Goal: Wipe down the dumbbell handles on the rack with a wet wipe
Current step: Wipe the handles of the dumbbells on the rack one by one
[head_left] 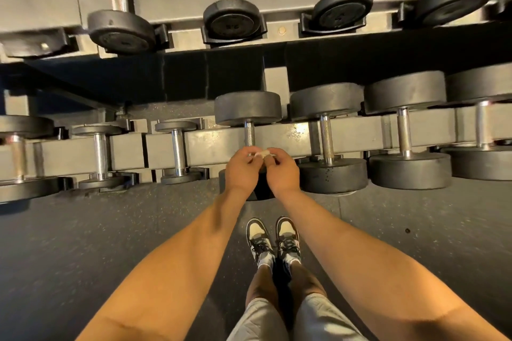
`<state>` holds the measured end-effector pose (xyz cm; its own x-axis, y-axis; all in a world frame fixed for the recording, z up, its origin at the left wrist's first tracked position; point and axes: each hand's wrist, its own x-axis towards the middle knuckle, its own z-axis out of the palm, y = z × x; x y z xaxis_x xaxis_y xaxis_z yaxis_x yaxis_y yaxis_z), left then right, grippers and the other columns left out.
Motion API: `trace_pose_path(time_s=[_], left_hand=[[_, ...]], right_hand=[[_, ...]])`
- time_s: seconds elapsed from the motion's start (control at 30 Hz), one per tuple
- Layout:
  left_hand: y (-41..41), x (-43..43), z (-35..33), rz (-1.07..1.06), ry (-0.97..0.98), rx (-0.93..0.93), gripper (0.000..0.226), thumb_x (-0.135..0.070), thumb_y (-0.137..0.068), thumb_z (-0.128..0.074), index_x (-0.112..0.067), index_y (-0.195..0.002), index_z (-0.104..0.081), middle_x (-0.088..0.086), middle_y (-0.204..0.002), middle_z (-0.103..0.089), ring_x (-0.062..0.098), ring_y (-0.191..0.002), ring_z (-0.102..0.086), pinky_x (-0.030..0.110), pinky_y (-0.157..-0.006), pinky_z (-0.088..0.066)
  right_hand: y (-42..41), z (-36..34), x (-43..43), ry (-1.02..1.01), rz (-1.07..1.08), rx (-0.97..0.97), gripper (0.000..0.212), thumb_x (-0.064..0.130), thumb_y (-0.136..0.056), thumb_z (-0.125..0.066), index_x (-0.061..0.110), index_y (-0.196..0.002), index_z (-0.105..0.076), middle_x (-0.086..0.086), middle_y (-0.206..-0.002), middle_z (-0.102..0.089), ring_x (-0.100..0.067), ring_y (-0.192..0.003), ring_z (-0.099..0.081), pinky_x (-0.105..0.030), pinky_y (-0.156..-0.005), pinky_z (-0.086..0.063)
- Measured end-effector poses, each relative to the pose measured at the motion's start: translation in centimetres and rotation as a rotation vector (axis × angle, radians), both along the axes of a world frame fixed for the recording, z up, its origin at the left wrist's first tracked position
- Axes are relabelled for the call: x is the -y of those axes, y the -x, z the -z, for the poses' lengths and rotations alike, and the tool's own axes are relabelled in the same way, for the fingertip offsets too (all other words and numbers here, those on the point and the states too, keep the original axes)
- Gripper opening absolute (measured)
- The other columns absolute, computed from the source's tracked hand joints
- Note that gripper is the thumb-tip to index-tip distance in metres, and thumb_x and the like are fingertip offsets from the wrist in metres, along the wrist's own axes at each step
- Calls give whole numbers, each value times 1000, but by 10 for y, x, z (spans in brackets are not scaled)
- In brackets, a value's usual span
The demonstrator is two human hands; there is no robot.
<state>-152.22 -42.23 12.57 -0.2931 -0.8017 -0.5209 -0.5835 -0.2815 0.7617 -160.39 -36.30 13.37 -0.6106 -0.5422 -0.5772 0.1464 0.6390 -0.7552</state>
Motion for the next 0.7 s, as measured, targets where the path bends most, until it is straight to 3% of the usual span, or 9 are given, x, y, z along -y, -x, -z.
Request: trace_pose_path(time_s=[0.07,0.2,0.33,0.43,0.6,0.7], left_hand=[[2,-1,-23,1,3,-51,17,-22,-101,-60,-20,-116,-65,-11,-100,-68,4,-93,-64,17,-78,-48],[14,0,-72,17,46,-91,17,-25,-102,-59,-16,-113,-67,-5,-106,-69,10,-99,-64,13,-78,-45],[33,-2,-124,72,111,-125,16,-23,-103,-55,-18,-109,-69,-5,-103,-68,11,-92,-61,16,-74,-42],[48,0,-144,102,161,-110,19,-21,-104,-52,-16,-107,-70,-6,-99,-66,9,-86,-59,7,-68,-39],[86,13,-177,79,129,-122,19,-20,-103,-52,-18,-110,-69,-8,-96,-66,6,-86,-61,12,-68,-43],[115,21,-182,78,172,-108,20,-20,-101,-51,-17,-105,-70,-5,-95,-68,6,-83,-60,18,-66,-42]], right_hand=[[4,-24,-5,55,-13,-32,23,14,-102,-54,18,-123,-64,-1,-115,-65,-12,-102,-59,-11,-79,-42],[21,-82,-8,128,-7,-40,17,10,-101,-55,19,-113,-63,14,-96,-62,0,-87,-58,-1,-70,-42],[36,-133,-4,159,25,-73,23,15,-101,-55,16,-122,-64,0,-108,-68,-17,-96,-66,-18,-78,-52],[48,-156,-1,198,28,-84,22,15,-99,-55,19,-118,-66,0,-103,-70,-18,-93,-68,-29,-80,-58],[84,-188,3,282,46,-38,27,9,-96,-57,15,-121,-64,4,-98,-65,-6,-88,-62,-8,-66,-47],[114,-195,12,310,28,-36,29,16,-97,-59,23,-125,-60,7,-104,-65,-8,-95,-63,-16,-73,-48]])
